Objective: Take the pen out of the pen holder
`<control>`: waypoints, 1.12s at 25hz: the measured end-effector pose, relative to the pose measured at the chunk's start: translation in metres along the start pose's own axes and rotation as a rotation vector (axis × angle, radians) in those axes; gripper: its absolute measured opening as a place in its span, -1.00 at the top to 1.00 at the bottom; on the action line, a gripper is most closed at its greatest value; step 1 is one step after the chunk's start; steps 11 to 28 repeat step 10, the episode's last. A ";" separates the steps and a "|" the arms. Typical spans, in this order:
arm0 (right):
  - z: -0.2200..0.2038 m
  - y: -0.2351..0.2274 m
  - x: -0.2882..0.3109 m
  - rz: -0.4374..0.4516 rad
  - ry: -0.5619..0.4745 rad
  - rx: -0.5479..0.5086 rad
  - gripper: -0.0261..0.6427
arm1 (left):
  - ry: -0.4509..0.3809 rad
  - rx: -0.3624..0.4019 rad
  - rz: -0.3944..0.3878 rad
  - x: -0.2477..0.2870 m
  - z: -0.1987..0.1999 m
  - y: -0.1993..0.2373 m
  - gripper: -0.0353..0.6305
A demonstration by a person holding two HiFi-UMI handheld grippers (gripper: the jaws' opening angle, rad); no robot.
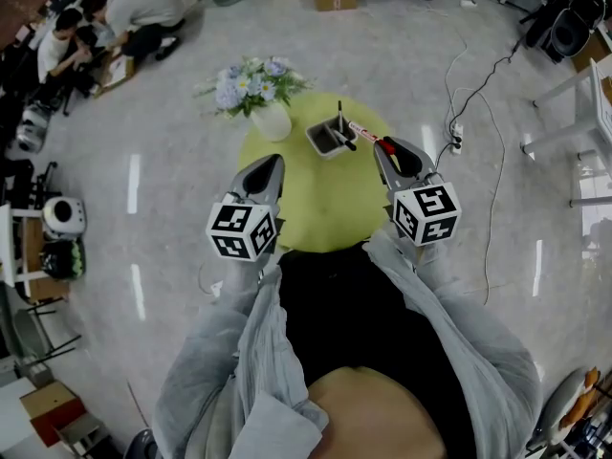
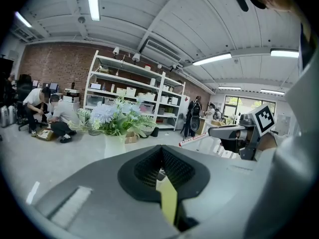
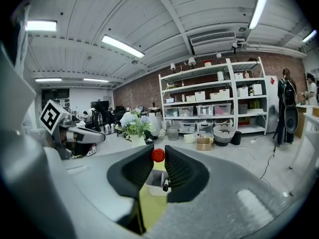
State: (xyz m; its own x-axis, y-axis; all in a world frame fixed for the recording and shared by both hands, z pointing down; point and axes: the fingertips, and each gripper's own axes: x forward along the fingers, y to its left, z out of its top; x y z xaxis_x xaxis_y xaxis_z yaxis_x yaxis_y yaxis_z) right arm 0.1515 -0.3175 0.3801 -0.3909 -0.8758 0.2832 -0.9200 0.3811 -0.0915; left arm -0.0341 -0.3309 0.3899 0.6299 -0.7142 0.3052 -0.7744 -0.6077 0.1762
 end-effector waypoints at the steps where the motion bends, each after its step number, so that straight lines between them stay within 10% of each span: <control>1: 0.000 0.000 0.000 0.001 0.001 0.000 0.71 | 0.001 -0.001 -0.001 0.000 0.000 0.000 0.84; 28: -0.005 0.003 0.007 0.007 0.016 0.000 0.71 | 0.007 -0.010 0.005 0.000 -0.004 0.007 0.84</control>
